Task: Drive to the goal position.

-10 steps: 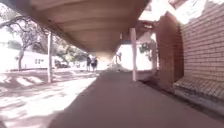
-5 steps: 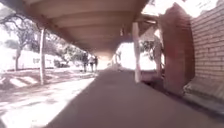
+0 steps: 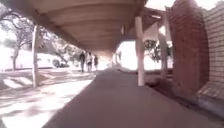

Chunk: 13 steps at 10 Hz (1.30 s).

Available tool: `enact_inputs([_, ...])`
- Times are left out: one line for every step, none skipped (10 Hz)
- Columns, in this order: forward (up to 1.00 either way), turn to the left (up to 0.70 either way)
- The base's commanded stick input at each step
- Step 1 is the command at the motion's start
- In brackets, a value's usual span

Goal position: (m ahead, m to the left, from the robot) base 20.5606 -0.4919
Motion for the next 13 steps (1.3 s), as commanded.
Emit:
enact_inputs([0.85,0.00])
enact_inputs([0.85,0.00])
enact_inputs([0.85,0.00])
enact_inputs([0.85,0.00])
enact_inputs([0.85,0.00])
enact_inputs([0.85,0.00])
enact_inputs([0.85,0.00])
enact_inputs([0.85,0.00])
enact_inputs([0.85,0.00])
enact_inputs([0.85,0.00])
enact_inputs([0.85,0.00])
enact_inputs([0.85,0.00])
enact_inputs([0.85,0.00])
